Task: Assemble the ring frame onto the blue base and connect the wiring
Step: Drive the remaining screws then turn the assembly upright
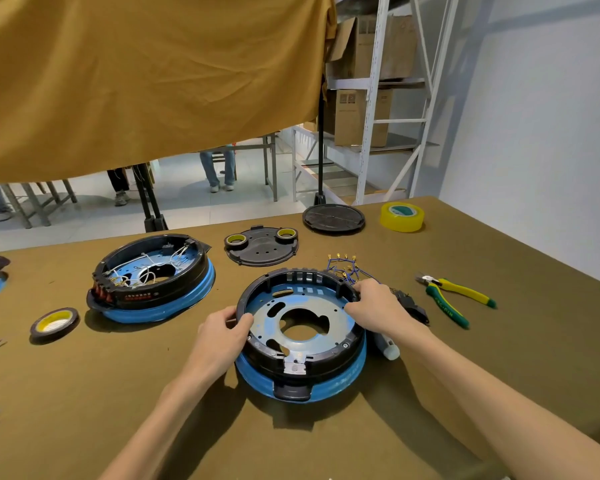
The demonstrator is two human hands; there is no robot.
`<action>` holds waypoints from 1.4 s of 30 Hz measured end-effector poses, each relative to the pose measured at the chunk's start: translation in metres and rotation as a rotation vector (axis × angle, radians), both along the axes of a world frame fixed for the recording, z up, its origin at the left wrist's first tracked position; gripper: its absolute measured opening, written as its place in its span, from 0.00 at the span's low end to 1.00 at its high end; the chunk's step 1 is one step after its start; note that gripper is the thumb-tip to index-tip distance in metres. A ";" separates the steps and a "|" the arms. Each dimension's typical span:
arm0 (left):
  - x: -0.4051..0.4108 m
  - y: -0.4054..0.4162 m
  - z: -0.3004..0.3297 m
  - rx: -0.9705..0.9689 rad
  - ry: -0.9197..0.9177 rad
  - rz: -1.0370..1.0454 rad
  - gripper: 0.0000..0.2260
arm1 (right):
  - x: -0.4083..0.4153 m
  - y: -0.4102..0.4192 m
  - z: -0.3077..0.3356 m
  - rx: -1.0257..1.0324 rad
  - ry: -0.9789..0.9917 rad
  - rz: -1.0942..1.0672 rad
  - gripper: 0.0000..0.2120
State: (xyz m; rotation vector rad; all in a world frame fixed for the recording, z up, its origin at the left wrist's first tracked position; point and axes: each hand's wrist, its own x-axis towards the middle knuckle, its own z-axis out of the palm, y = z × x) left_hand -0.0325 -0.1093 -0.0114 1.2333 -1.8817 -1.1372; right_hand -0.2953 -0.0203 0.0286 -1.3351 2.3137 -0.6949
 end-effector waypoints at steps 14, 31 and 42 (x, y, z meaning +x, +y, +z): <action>-0.005 -0.014 -0.005 -0.039 -0.084 -0.006 0.09 | -0.006 -0.015 0.001 0.016 0.056 0.038 0.16; -0.010 0.000 -0.015 -0.104 0.121 0.028 0.16 | -0.014 -0.040 -0.004 0.041 0.199 0.070 0.15; -0.007 -0.020 -0.009 -0.027 0.028 0.008 0.18 | -0.018 -0.047 -0.003 0.047 0.134 0.070 0.10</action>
